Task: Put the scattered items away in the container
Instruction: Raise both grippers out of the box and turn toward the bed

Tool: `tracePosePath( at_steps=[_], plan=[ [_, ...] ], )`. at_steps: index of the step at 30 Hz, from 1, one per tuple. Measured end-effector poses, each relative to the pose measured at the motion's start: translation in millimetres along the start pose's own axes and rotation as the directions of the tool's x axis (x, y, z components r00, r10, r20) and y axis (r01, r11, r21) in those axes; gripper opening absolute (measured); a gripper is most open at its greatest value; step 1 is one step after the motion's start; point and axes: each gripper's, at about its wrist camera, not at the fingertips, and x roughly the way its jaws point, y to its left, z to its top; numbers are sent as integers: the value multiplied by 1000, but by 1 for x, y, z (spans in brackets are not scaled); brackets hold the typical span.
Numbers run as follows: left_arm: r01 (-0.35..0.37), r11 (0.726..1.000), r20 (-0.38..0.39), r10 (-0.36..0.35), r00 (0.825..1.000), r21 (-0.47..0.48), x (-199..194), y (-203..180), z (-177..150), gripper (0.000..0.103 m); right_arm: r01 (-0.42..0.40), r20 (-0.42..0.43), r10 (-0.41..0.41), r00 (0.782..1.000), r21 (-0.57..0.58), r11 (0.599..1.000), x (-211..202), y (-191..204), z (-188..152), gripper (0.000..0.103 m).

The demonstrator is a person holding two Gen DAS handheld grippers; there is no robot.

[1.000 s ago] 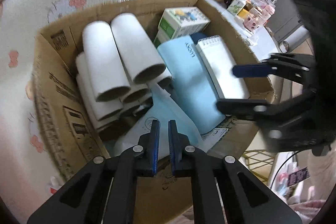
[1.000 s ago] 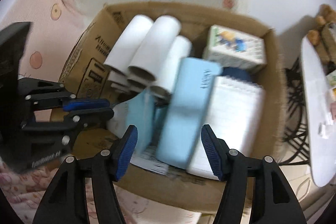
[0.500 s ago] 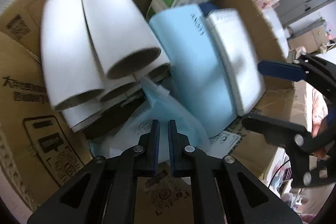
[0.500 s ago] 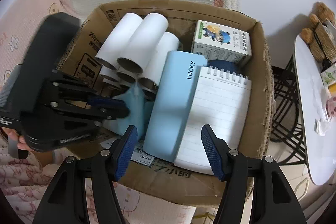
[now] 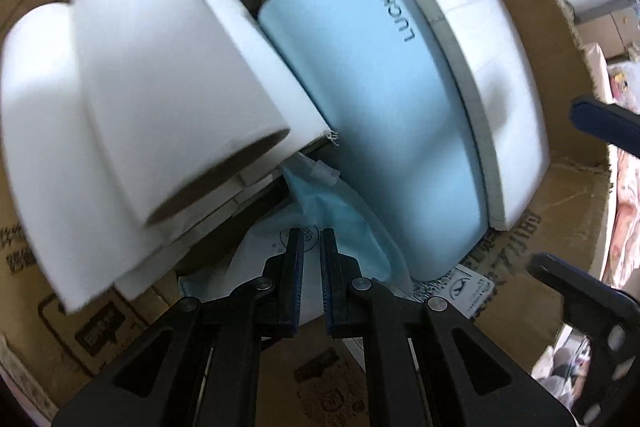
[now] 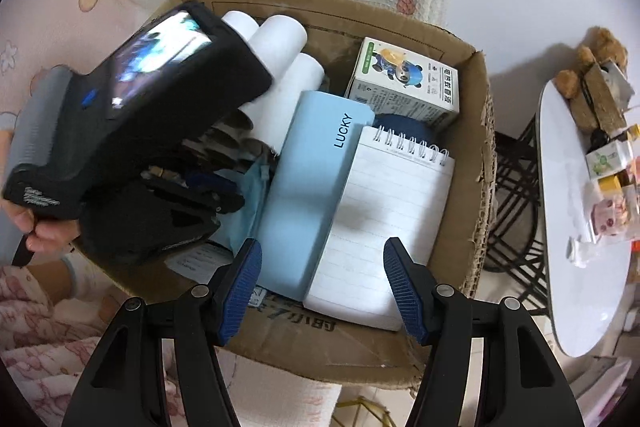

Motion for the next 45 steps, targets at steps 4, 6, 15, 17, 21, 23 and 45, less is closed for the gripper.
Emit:
tracePosePath(
  at_steps=[4, 6, 15, 17, 21, 23, 45],
  plan=[
    [20, 1000, -25, -21, 999, -16, 8, 5, 2, 9, 4, -3, -4, 1000, -8, 1000, -7, 5, 4, 61],
    [32, 999, -2, -32, 999, -3, 7, 6, -1, 9, -3, -2, 3, 1000, -10, 1000, -11, 7, 7, 61],
    [-150, 988, 314, 130, 940, 40, -63, 0, -47, 53, -5, 15, 4, 1000, 67, 998, -22, 6, 16, 61],
    [-157, 987, 376, 135, 917, 27, -82, 5, -60, 53, -7, 25, 6, 1000, 64, 998, -26, 10, 19, 60],
    [-82, 996, 486, 85, 870, -28, -121, 26, -81, 54, -16, 46, 14, 999, 40, 999, -31, 28, 26, 60],
    [-65, 997, 530, 82, 844, -49, -134, 25, -90, 54, -21, 54, 20, 998, 22, 1000, -33, 40, 31, 60],
    [121, 771, 692, 477, 541, -626, -194, 149, -292, 54, -198, 258, 214, 942, -87, 976, -53, 129, 68, 60]
  ],
)
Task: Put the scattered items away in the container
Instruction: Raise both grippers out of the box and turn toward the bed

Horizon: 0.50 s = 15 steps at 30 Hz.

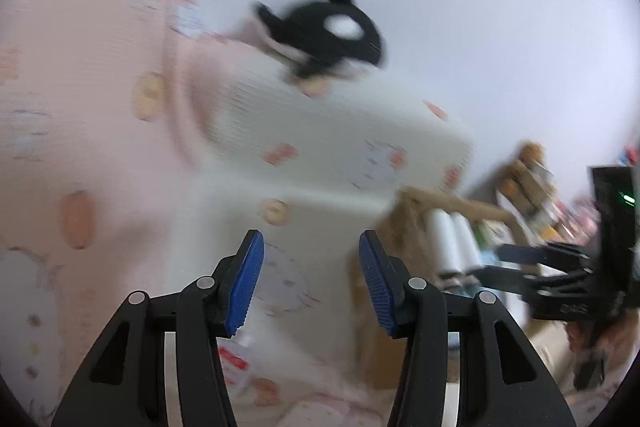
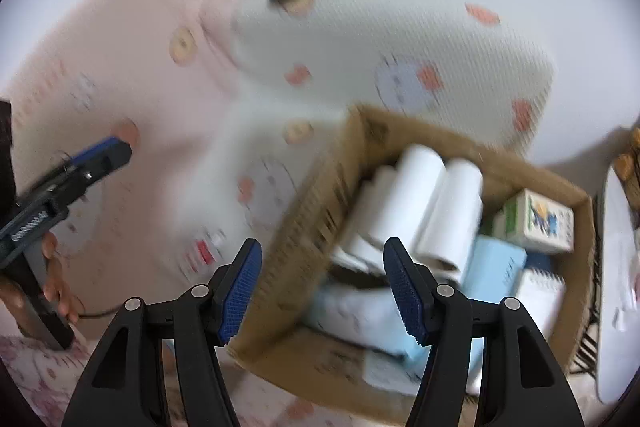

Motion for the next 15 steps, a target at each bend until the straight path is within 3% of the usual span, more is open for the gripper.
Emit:
tracePosePath(
  at_steps=[4, 8, 11, 15],
  plan=[
    [-116, 993, 73, 115, 991, 13, -18, 3, 1, 62, 28, 160, -11, 987, -106, 994, -12, 29, -1, 69],
    [-130, 991, 93, 127, 988, 35, -24, 6, -1, 62, -31, 228, 83, 970, -222, 975, -12, 65, -12, 72],
    [-144, 989, 66, 142, 988, 25, -21, 16, -2, 62, -79, 243, 134, 961, -224, 971, -2, 78, -14, 72],
    [-202, 976, -11, 203, 979, 83, -9, 20, -12, 60, -117, 265, 171, 949, -209, 971, 9, 90, -14, 72]
  ],
)
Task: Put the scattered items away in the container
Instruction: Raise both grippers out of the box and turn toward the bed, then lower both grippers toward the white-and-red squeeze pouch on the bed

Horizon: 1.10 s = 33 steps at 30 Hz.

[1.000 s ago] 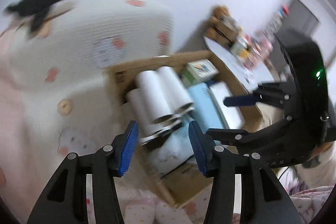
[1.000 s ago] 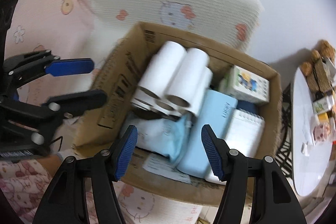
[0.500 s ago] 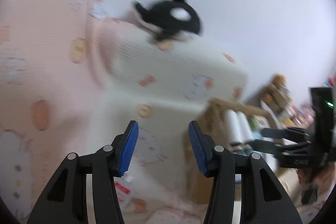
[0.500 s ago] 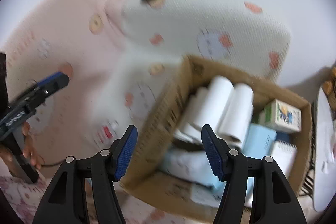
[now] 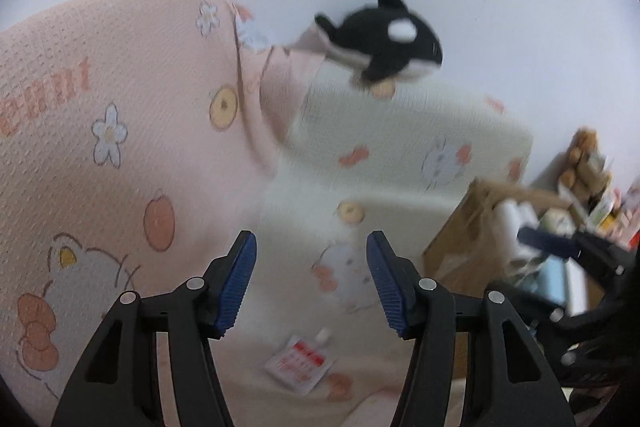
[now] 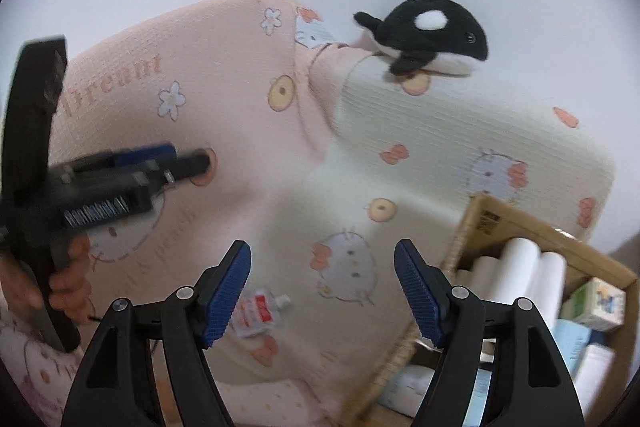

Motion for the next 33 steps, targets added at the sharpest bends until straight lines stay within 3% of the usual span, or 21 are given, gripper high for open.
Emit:
tracePosePath(
  at_steps=[6, 9, 11, 13, 15, 18, 24, 29, 33],
  plan=[
    [-41, 998, -36, 40, 999, -47, 1, 29, -16, 60, -149, 46, 146, 988, 69, 986, 21, 7, -3, 72],
    [-67, 995, -89, 60, 994, -77, 5, 50, -28, 60, -166, 57, 162, 985, 77, 983, 29, 13, -4, 72],
    [-111, 988, -130, 96, 987, -112, 13, 64, -42, 60, -215, 89, 207, 974, 97, 972, 37, 18, -9, 72],
    [-191, 974, -206, 163, 965, -121, 29, 74, -64, 60, -272, 69, 265, 962, 122, 955, 51, 24, -18, 72],
    [-197, 972, -291, 153, 944, -131, 47, 81, -85, 60, -286, 23, 286, 958, 151, 946, 72, 29, -28, 72],
    [-136, 973, -358, 62, 932, -187, 60, 89, -108, 60, -274, -8, 280, 960, 174, 946, 90, 31, -39, 72],
    [-60, 974, -341, -18, 940, -217, 81, 88, -141, 60, -276, -43, 295, 955, 246, 929, 116, 22, -59, 72],
    [-11, 927, -227, -80, 971, -375, 90, 100, -166, 60, -205, -132, 233, 963, 195, 959, 142, 24, -75, 72],
    [23, 928, -199, -103, 975, -372, 98, 96, -177, 60, -191, -186, 221, 958, 164, 968, 161, 28, -91, 72]
  ],
)
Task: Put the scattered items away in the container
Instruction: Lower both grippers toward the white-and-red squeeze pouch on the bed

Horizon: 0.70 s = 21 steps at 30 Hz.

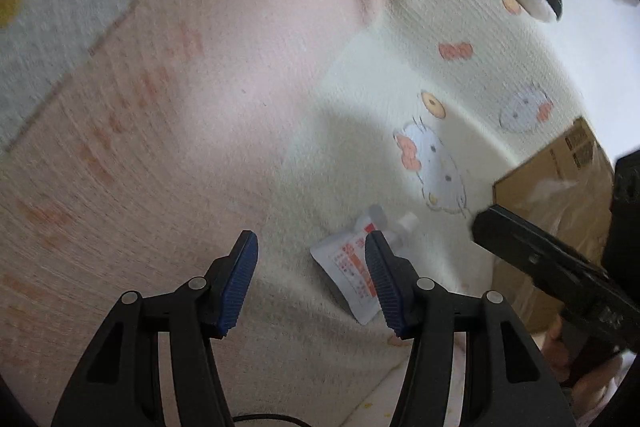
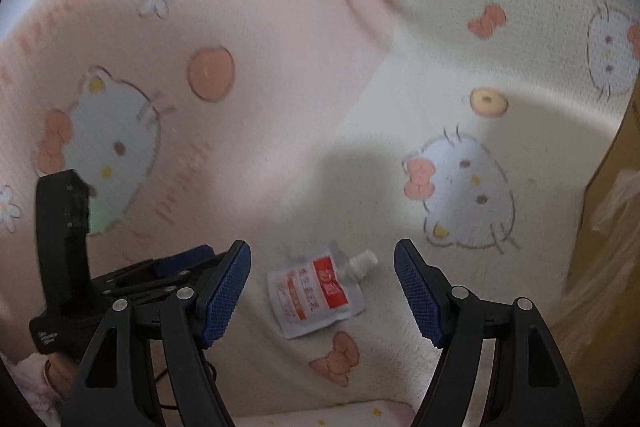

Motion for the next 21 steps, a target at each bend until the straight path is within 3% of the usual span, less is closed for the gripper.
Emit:
tracePosePath(
  at_steps=[5, 8, 11, 13, 21],
  plan=[
    [-1, 994, 1, 1, 1000, 112, 9, -15, -13, 60, -30, -27, 31, 999, 44, 999, 20, -14, -5, 69],
    [18, 994, -13, -16, 1000, 108, 14, -18, -22, 60, -72, -71, 76, 995, 57, 996, 32, -21, -11, 39],
    [36, 996, -41, -32, 999, 79, 21, -15, -25, 60, -83, -98, 95, 991, 114, 990, 41, -30, -17, 39],
    [35, 997, -50, -32, 998, 66, 23, -11, -27, 50, -97, -110, 115, 987, 155, 983, 46, -36, -23, 39],
    [87, 996, -85, -87, 993, -3, 34, -6, -22, 37, -113, -150, 141, 979, 181, 977, 63, -41, -35, 37]
  ],
)
